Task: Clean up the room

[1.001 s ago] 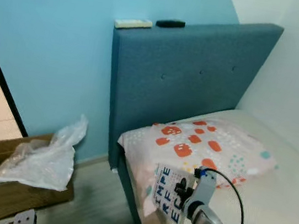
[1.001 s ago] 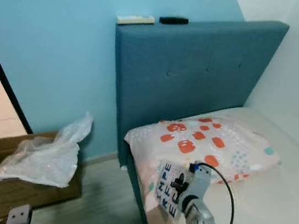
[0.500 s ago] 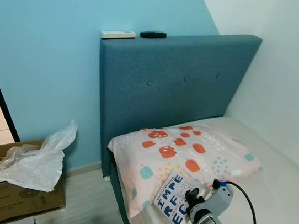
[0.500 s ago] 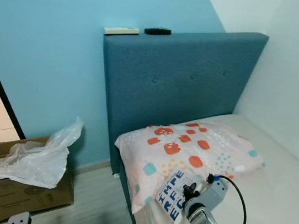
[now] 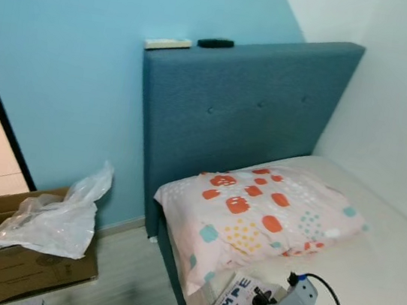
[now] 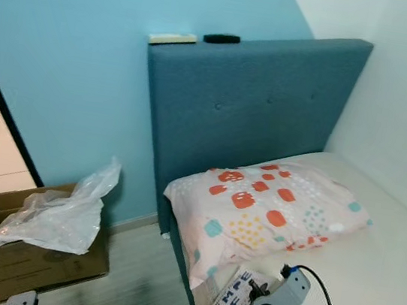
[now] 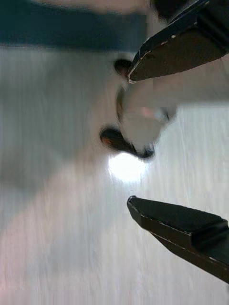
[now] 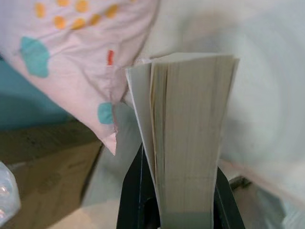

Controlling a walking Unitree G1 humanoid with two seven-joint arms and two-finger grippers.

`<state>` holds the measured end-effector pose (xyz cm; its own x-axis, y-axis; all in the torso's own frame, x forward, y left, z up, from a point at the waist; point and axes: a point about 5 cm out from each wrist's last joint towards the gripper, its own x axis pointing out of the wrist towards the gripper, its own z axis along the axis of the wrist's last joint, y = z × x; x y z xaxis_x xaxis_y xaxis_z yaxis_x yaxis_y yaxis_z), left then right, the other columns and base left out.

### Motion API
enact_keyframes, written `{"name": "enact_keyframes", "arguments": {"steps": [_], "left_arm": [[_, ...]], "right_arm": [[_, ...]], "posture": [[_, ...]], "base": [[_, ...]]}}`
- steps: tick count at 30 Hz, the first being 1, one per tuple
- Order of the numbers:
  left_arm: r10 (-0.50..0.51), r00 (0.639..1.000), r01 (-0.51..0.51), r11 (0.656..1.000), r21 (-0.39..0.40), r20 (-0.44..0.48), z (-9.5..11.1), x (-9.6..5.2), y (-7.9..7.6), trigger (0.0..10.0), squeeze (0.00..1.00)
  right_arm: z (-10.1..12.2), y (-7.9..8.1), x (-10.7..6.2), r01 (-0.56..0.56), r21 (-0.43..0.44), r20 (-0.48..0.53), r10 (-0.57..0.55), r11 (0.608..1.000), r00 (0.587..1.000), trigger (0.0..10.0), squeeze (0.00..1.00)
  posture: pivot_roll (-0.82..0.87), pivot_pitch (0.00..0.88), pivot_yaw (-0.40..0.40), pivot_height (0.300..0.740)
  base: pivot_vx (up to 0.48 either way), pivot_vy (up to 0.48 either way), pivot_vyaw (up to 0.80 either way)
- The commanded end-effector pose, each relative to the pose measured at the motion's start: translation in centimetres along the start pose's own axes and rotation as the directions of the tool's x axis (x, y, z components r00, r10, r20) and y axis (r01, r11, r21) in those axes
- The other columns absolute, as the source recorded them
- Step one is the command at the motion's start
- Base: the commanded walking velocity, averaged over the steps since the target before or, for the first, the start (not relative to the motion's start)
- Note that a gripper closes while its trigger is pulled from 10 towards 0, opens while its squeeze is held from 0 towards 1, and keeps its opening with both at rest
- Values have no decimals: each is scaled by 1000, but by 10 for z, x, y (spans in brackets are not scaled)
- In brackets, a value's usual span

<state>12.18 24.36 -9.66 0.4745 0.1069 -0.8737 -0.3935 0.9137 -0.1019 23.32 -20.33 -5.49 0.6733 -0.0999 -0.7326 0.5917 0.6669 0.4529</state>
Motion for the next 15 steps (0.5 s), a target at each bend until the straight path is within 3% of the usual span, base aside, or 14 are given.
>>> {"name": "enact_keyframes", "arguments": {"steps": [1, 2, 4, 7, 8, 9, 11, 15], "left_arm": [[5, 1000, -6, 1000, 17, 19, 2, -3, 12, 10000, 0], [5, 1000, -6, 1000, 17, 19, 2, -3, 12, 10000, 0], [8, 1000, -8, 999, 34, 14, -4, -7, 23, 10000, 0], [8, 1000, -8, 999, 39, 12, -5, -8, 25, 10000, 0], [4, 1000, -5, 999, 47, 10, -8, -10, 29, 10000, 0], [4, 1000, -5, 999, 47, 10, -8, -10, 29, 10000, 0], [-8, 1000, 7, 998, 62, 11, -11, -13, 35, 10000, 0], [-23, 999, 21, 998, 59, 32, -6, -12, 33, 10000, 0]], "right_arm": [[9, 2, 0, -27, 95, 59, 22, 995, 998, 10000, 0], [9, 2, 0, -27, 95, 59, 22, 995, 998, 10000, 0], [20, 6, 1, -90, 200, 122, 66, 976, 990, 10000, 0], [24, 8, 1, -109, 224, 141, 79, 968, 987, 10000, 0], [35, 11, 1, -158, 246, 189, 112, 956, 975, 10000, 0], [35, 11, 1, -158, 246, 189, 112, 956, 975, 10000, 0], [61, 18, -2, -267, 262, 297, 186, 927, 937, 10000, 0], [85, 14, -5, -263, 203, 345, 183, 943, 921, 10000, 0]], "posture": [[121, 99, 31, 740], [121, 99, 31, 740], [134, 132, 47, 740], [134, 132, 47, 740], [145, 185, 68, 740], [145, 185, 68, 740], [140, 207, 72, 740], [118, 237, 64, 740]], "base": [[0, 0, 0], [0, 0, 0], [0, 0, 0], [0, 0, 0], [0, 0, 0], [0, 0, 0], [0, 0, 0], [0, 0, 0]]}}
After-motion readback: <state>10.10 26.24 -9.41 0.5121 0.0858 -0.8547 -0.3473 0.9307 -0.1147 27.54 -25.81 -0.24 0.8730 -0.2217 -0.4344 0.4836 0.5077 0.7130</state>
